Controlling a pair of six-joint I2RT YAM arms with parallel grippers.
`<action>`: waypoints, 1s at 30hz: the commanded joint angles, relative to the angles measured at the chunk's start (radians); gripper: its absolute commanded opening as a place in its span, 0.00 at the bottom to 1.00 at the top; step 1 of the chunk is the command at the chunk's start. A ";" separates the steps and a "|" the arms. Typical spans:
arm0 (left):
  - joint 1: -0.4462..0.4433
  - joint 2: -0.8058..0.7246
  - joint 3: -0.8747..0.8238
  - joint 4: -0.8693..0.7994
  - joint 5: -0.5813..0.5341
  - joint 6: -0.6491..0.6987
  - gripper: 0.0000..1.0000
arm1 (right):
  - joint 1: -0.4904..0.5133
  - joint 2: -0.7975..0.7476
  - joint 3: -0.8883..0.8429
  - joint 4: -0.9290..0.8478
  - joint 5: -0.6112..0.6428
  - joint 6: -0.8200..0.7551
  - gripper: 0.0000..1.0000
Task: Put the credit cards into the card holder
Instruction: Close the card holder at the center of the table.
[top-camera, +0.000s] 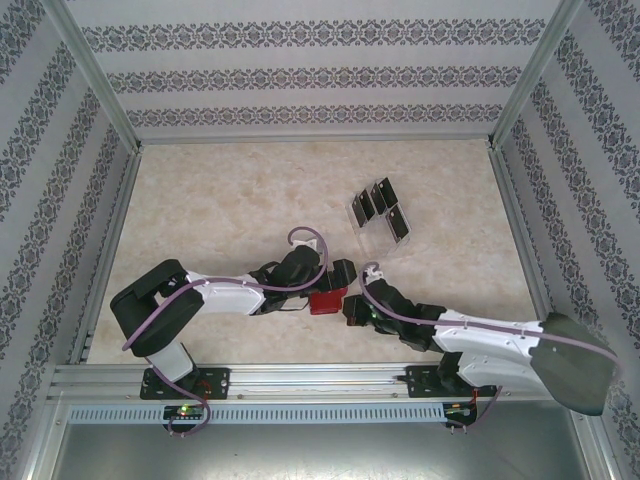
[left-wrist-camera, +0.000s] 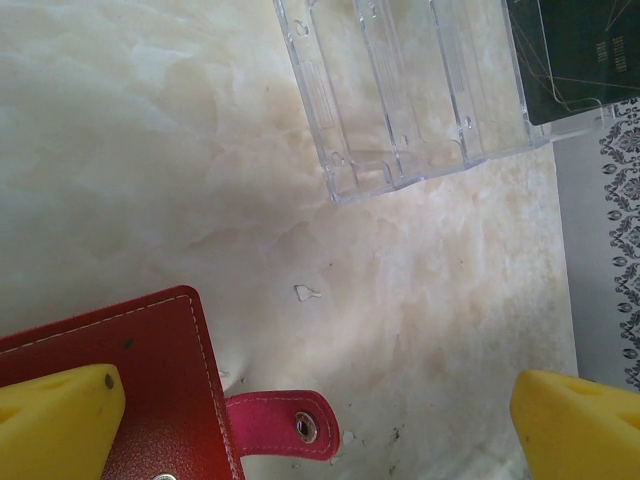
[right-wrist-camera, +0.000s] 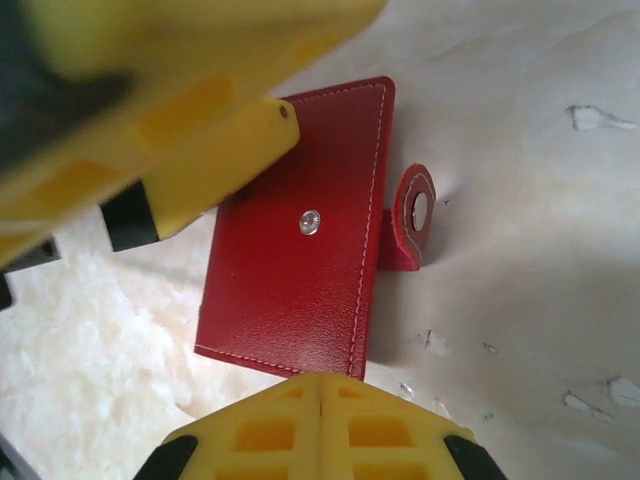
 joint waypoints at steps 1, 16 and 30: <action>-0.013 -0.027 -0.005 0.009 -0.032 -0.014 1.00 | 0.014 0.057 0.010 0.084 0.042 0.013 0.00; 0.065 -0.136 0.006 -0.081 -0.038 -0.008 1.00 | 0.025 0.237 0.039 0.146 0.045 0.023 0.00; 0.287 -0.370 -0.038 -0.533 -0.036 0.198 1.00 | 0.027 0.297 0.134 0.119 0.026 0.010 0.00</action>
